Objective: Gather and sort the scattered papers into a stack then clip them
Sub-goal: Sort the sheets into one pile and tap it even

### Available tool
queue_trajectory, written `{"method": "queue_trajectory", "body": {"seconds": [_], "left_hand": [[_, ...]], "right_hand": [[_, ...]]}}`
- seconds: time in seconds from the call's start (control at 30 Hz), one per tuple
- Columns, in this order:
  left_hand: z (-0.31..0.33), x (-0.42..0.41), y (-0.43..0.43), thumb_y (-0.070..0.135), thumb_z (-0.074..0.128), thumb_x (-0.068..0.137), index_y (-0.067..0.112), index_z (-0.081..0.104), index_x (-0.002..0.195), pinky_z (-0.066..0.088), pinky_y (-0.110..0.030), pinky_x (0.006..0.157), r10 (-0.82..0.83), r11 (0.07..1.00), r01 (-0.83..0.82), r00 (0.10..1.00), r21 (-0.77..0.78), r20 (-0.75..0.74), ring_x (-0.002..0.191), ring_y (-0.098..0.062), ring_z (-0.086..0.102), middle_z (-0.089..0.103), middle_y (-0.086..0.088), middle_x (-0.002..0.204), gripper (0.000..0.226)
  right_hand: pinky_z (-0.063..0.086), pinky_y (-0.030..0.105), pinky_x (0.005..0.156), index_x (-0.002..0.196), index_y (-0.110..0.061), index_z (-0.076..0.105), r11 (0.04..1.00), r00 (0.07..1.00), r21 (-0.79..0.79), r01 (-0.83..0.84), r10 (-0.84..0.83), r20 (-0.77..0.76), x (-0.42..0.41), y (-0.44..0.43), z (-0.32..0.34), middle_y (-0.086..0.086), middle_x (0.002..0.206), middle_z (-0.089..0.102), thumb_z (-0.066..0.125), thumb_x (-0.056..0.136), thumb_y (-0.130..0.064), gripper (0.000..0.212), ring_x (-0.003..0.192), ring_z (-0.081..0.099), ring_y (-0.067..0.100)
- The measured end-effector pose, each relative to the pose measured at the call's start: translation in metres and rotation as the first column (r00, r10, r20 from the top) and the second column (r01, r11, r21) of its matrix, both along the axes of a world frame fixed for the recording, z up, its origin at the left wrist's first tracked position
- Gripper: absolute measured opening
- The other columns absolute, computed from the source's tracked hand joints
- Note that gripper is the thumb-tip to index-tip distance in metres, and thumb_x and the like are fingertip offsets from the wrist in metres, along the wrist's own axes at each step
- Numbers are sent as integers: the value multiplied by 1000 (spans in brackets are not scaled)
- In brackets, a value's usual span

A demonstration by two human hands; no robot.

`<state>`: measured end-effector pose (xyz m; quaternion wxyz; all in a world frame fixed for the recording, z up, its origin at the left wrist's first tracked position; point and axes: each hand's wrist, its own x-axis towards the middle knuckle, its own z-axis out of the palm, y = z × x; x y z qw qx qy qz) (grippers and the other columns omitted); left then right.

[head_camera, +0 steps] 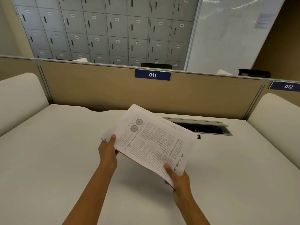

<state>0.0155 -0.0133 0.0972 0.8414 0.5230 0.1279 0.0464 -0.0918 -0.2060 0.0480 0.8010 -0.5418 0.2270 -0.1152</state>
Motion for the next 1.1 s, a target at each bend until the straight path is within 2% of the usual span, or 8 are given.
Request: {"method": "queue_trajectory", "body": {"seconds": [0.3,0.43,0.57,0.7,0.73,0.83,0.97,1.1], "left_hand": [[2,3,8,20,52,92,13,49,107,58,-23,54,28,992,-24,999,-126,33,79,-21,64,63,-3,92,16],[0,4,7,24,49,94,22,52,102,57,-21,55,34,999,-36,988,10,151,74,-18,68,63,-2,94,10],[-3,6,10,28,46,95,25,38,129,58,-22,62,57,943,-146,956,299,288,86,-18,64,55,0,107,35],[-5,5,12,32,35,98,24,40,130,58,-27,68,20,951,-108,956,291,292,93,-22,63,57,-4,110,33],[-5,5,12,32,33,99,22,41,129,58,-29,70,16,961,-94,958,259,286,95,-23,63,57,-6,111,33],[-3,4,12,31,32,99,18,45,127,57,-38,75,28,984,-74,964,164,264,94,-25,63,60,-6,109,33],[-1,4,15,31,33,98,16,50,122,57,-36,72,44,987,-82,967,141,251,91,-24,65,64,-4,103,33],[3,3,19,30,29,100,15,51,110,57,-37,74,68,941,-159,953,299,294,89,-27,65,63,-6,100,28]], "right_hand": [[52,25,46,110,-14,57,999,1000,53,8,-8,9,-1,4,4,4,93,68,71,78,-7,36,78,64,21],[51,23,45,110,-13,58,994,1000,106,5,-5,-1,-3,6,2,6,93,68,70,78,-6,35,78,63,21],[51,22,46,110,-12,59,993,1000,116,-4,7,-19,-3,4,0,6,94,69,71,77,-7,36,78,62,21],[51,23,48,110,-14,59,989,1000,145,-17,19,-15,-5,4,-2,6,94,68,72,76,-9,37,76,62,19],[51,24,48,111,-13,60,988,1000,150,-19,20,-8,-5,4,-2,5,92,69,78,71,-15,44,76,62,19],[52,23,46,102,-18,63,988,1000,153,-13,15,-18,-5,6,-3,2,86,72,93,30,-41,82,76,64,20],[51,21,48,120,-11,57,981,999,194,-21,29,-40,-9,7,-5,3,92,69,72,76,-10,47,77,62,18],[48,24,56,121,-12,58,974,997,225,-36,50,-56,-11,6,-6,2,94,68,75,73,-10,50,80,61,17]]}}
